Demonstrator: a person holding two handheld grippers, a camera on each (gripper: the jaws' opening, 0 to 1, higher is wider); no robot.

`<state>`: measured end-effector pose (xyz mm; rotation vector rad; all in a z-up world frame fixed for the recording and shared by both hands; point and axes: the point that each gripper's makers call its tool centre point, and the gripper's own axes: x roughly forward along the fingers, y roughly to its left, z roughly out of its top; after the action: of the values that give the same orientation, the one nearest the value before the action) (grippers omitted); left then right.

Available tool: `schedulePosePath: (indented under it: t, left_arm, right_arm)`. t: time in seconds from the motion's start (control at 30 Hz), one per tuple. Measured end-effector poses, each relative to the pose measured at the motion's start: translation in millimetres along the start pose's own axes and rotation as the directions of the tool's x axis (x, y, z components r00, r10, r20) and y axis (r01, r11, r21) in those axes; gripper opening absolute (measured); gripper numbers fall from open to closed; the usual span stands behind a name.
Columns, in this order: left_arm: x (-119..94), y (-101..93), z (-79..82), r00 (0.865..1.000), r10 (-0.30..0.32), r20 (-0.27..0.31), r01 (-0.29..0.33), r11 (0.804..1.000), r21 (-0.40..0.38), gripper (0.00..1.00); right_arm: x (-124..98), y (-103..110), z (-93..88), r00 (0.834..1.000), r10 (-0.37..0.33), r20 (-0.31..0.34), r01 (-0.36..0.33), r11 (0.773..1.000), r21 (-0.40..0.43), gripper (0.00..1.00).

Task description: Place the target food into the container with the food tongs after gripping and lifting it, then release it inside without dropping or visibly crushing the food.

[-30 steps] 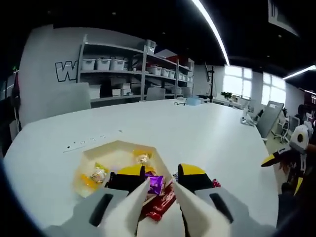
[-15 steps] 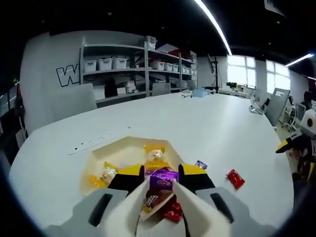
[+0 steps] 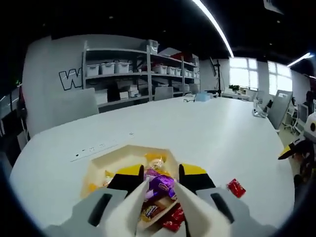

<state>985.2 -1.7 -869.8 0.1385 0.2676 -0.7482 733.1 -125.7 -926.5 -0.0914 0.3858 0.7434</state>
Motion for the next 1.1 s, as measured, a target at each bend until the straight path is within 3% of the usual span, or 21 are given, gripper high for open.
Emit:
schedulePosePath:
  t: [0.13, 0.47, 0.57, 0.7, 0.93, 1.1]
  left_arm:
    - [-3, -15.0, 1.5, 1.000, -0.027, 0.004, 0.027, 0.999, 0.031, 0.27]
    - [2, -40.1, -10.2, 0.994, -0.111, -0.016, 0.111, 0.994, 0.012, 0.27]
    - [3, -54.8, -16.0, 0.989, -0.147, -0.026, 0.147, 0.989, -0.025, 0.27]
    - [2, -77.5, -23.1, 0.981, -0.188, -0.037, 0.187, 0.982, -0.019, 0.27]
    - [6, -97.9, -34.1, 0.973, -0.224, -0.059, 0.222, 0.974, -0.036, 0.27]
    - [8, -113.3, -40.6, 0.967, -0.247, -0.064, 0.241, 0.966, -0.096, 0.27]
  right_arm:
    - [1, 2, 1.3, 1.000, 0.004, 0.002, -0.004, 1.000, -0.003, 0.94]
    - [-1, 4, 1.6, 1.000, 0.005, 0.008, -0.005, 1.000, 0.002, 0.95]
    - [-1, 4, 2.1, 1.000, 0.007, 0.010, -0.007, 1.000, 0.001, 0.95]
    - [0, 5, 1.6, 1.000, 0.011, 0.005, -0.011, 1.000, -0.002, 0.95]
    - [-2, 5, 1.1, 1.000, 0.010, 0.011, -0.010, 1.000, 0.004, 0.95]
    - [-2, 5, -2.0, 1.000, 0.013, 0.007, -0.013, 1.000, 0.006, 0.95]
